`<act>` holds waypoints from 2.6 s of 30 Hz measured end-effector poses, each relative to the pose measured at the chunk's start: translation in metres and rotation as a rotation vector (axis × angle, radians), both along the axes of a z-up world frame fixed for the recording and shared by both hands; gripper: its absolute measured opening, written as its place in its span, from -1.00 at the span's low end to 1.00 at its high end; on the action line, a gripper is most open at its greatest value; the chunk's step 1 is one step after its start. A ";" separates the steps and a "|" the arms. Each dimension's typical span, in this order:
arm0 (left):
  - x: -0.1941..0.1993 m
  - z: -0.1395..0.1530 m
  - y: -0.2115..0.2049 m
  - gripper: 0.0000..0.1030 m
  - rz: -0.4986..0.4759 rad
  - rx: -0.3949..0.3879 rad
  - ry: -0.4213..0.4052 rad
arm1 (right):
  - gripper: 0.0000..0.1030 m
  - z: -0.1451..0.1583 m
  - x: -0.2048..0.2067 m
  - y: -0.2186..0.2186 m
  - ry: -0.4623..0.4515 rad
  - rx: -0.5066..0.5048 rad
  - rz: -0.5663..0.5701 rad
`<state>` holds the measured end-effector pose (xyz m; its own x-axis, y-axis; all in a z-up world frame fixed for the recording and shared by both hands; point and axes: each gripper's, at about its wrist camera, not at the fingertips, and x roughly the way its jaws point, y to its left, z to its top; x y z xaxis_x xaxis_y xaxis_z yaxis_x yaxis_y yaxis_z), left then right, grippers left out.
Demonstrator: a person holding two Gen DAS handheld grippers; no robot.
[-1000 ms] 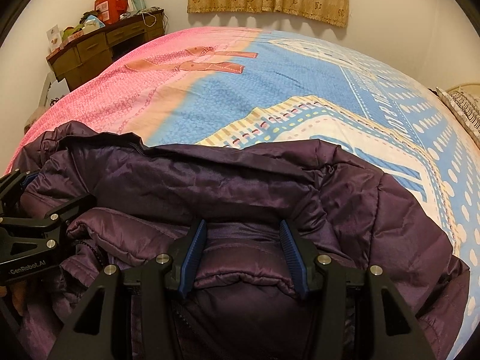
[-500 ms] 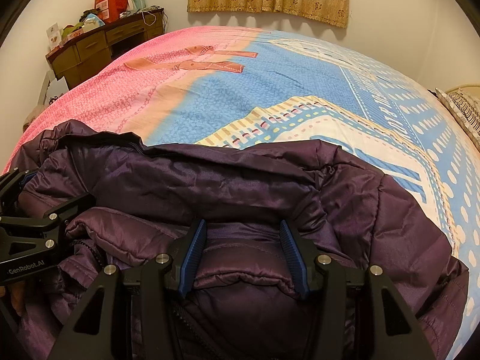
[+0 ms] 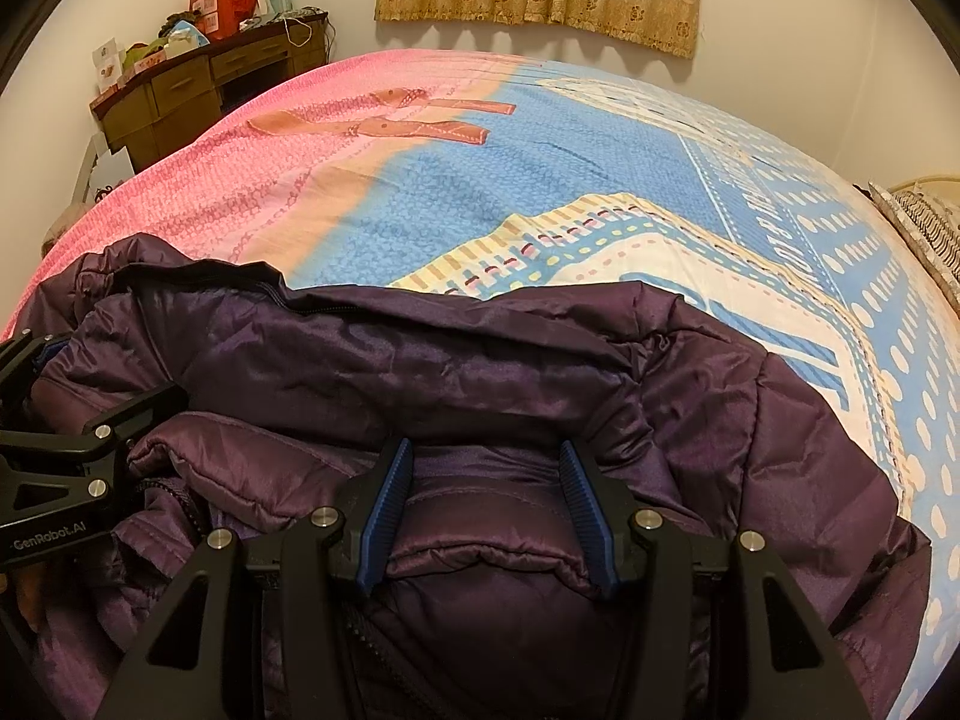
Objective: Fold large clothes
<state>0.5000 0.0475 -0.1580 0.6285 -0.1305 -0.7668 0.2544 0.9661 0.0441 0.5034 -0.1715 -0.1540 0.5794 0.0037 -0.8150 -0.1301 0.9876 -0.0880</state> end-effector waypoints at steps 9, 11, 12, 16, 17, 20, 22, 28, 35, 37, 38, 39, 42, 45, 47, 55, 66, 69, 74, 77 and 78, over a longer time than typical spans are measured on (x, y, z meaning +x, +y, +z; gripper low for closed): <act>0.002 -0.001 0.000 0.70 -0.002 0.002 0.000 | 0.02 -0.001 0.000 -0.002 0.004 -0.025 0.002; 0.002 -0.001 0.001 0.70 -0.001 0.001 -0.003 | 0.02 0.000 0.001 -0.001 0.007 -0.032 0.005; 0.002 0.000 0.000 0.70 -0.002 0.005 -0.007 | 0.02 0.000 0.002 0.002 0.010 -0.038 0.006; 0.003 0.008 0.005 0.69 0.002 -0.026 0.022 | 0.04 0.007 0.007 0.005 0.072 -0.069 0.038; 0.000 0.015 0.003 0.68 0.008 -0.008 0.018 | 0.07 0.014 0.009 0.002 0.110 -0.076 0.057; -0.018 0.044 0.004 0.68 -0.006 -0.039 -0.057 | 0.21 0.039 -0.004 -0.005 0.079 -0.049 0.069; -0.030 0.066 0.008 0.68 -0.007 -0.082 -0.094 | 0.22 0.053 -0.017 -0.011 0.038 -0.031 0.076; -0.095 0.109 0.029 0.72 -0.051 -0.189 -0.170 | 0.23 0.088 -0.088 -0.053 -0.004 0.100 0.110; -0.166 0.092 0.078 0.83 -0.057 -0.123 -0.151 | 0.29 0.093 -0.173 -0.113 -0.003 0.183 0.061; -0.189 0.083 0.101 0.84 -0.042 -0.181 -0.113 | 0.30 0.087 -0.206 -0.134 0.016 0.239 0.039; -0.206 0.076 0.115 0.84 -0.046 -0.211 -0.093 | 0.31 0.080 -0.232 -0.148 0.030 0.279 0.028; -0.225 0.067 0.129 0.84 -0.038 -0.214 -0.081 | 0.31 0.075 -0.247 -0.157 0.048 0.303 0.021; -0.263 0.044 0.154 0.84 -0.040 -0.199 -0.039 | 0.31 0.058 -0.302 -0.182 0.107 0.395 -0.010; -0.299 0.028 0.173 0.84 -0.031 -0.188 -0.012 | 0.31 0.052 -0.349 -0.203 0.128 0.457 -0.044; -0.318 0.023 0.181 0.84 -0.025 -0.208 -0.005 | 0.31 0.053 -0.375 -0.210 0.115 0.467 -0.054; -0.361 0.009 0.171 0.84 -0.106 -0.252 0.015 | 0.36 0.071 -0.463 -0.212 0.070 0.484 0.016; -0.392 -0.024 0.172 0.84 -0.099 -0.358 0.047 | 0.42 0.027 -0.447 -0.173 -0.003 0.540 0.001; -0.394 -0.030 0.164 0.84 -0.107 -0.372 0.054 | 0.42 0.024 -0.437 -0.165 -0.009 0.565 0.012; -0.395 -0.032 0.157 0.87 -0.117 -0.387 0.012 | 0.31 0.023 -0.437 -0.148 -0.010 0.504 0.049; -0.396 -0.033 0.160 0.83 -0.121 -0.413 -0.004 | -0.11 0.017 -0.442 -0.156 0.015 0.588 0.037; -0.396 -0.034 0.161 0.78 -0.122 -0.415 -0.009 | -0.14 0.014 -0.444 -0.159 0.022 0.621 0.035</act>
<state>0.1037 0.2081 -0.1919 0.5959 -0.5006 -0.6279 0.3694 0.8652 -0.3392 0.0594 -0.3304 -0.1400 0.5536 0.4997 -0.6662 -0.1585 0.8486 0.5048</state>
